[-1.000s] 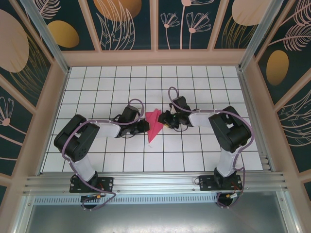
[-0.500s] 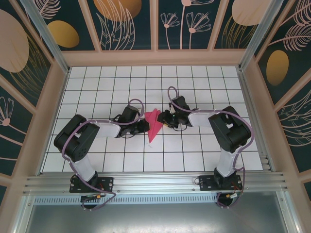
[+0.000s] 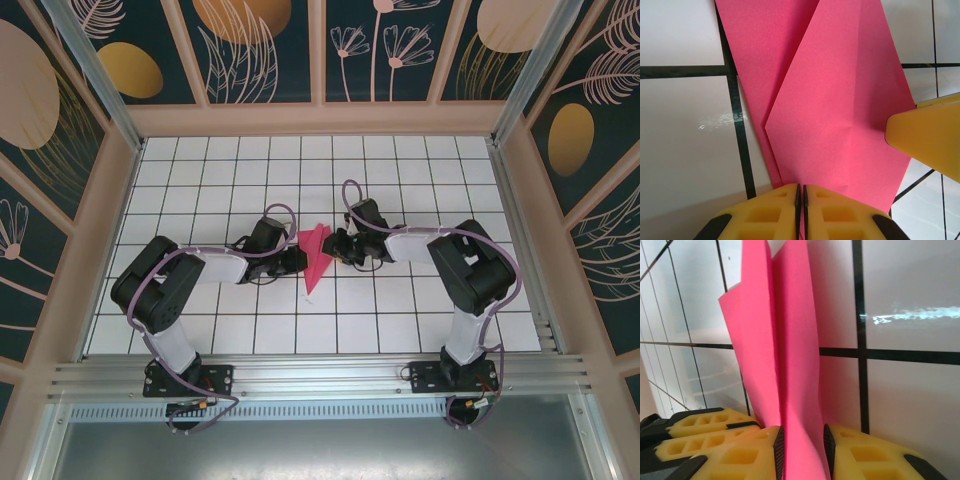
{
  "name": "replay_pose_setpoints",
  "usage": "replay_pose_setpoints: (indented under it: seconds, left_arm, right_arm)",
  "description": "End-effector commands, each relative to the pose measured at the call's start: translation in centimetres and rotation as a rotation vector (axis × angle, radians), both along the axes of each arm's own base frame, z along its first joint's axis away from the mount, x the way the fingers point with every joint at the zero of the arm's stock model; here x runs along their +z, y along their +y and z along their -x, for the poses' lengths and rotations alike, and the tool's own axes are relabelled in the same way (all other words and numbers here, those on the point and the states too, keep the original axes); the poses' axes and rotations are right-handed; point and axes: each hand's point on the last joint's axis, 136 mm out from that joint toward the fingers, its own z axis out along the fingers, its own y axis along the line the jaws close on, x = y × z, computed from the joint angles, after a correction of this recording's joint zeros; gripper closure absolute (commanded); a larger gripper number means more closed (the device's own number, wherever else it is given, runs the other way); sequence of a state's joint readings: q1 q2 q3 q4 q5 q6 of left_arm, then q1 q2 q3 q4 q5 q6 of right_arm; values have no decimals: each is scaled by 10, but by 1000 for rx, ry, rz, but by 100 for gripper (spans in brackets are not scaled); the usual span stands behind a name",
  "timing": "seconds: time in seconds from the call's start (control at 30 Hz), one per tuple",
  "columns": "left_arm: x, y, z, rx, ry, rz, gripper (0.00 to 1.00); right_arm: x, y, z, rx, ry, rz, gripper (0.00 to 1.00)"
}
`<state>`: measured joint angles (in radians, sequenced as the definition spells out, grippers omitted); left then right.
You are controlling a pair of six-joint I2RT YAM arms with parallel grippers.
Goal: Fold a paper plane with a square sheet of paper (pick it up from the middle)
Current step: Turn over the paper at the center of the table.
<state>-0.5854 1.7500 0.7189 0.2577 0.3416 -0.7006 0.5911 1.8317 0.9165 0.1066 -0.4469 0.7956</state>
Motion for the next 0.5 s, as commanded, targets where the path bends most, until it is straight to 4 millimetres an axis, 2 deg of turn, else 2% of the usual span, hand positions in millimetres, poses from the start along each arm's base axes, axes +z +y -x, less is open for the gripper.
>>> replay_pose_setpoints:
  seconds: [0.0, 0.23, 0.47]
  left_arm:
    - [-18, 8, 23, -19, 94, -46, 85]
    - [-17, 8, 23, -17, 95, -43, 85]
    - [-18, 8, 24, -18, 94, -45, 86]
  right_arm:
    - [9, 7, -2, 7, -21, -44, 67]
    - [10, 17, -7, 49, -36, -88, 62]
    - [8, 28, -13, 90, -43, -115, 62]
